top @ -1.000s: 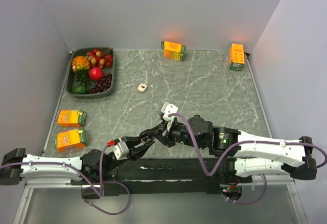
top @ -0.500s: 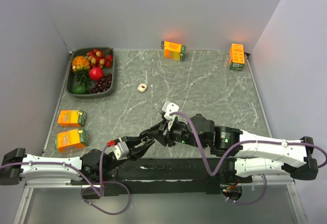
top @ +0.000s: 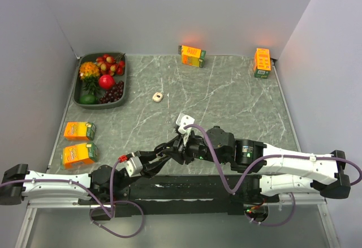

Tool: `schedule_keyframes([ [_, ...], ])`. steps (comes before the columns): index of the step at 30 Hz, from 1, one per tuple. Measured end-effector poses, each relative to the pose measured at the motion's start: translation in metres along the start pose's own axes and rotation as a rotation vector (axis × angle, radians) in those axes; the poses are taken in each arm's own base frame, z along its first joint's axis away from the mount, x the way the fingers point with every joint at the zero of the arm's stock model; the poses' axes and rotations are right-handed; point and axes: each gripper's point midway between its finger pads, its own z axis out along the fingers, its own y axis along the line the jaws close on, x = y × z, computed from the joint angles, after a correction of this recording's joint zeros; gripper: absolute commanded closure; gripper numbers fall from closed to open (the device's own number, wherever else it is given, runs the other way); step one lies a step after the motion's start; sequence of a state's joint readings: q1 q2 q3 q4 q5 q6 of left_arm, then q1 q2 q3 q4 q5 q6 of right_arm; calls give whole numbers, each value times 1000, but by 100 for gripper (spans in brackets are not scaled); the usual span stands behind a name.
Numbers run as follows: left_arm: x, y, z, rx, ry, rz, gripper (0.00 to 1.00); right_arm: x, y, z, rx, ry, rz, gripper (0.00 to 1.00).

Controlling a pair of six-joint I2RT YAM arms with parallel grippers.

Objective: Insert the wireless bluetooth earbuds into the charging case
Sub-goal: Place the earbud in the charging case.

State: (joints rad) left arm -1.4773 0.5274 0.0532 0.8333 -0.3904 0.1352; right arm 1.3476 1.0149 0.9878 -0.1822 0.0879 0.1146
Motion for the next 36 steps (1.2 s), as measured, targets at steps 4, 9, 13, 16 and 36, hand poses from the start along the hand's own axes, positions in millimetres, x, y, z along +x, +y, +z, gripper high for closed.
schedule_keyframes([
  [4, 0, 0, 0, 0, 0, -1, 99, 1, -1, -1, 6, 5, 3, 58],
  [9, 0, 0, 0, 0, 0, -1, 99, 1, -2, -1, 14, 2, 8, 59],
  [13, 0, 0, 0, 0, 0, -1, 99, 3, -3, -2, 19, 14, 10, 62],
  [16, 0, 0, 0, 0, 0, -1, 99, 5, -3, -2, 20, 23, 15, 63],
  [36, -1, 0, 0, 0, 0, -1, 99, 12, -3, 5, 16, 60, 14, 80],
])
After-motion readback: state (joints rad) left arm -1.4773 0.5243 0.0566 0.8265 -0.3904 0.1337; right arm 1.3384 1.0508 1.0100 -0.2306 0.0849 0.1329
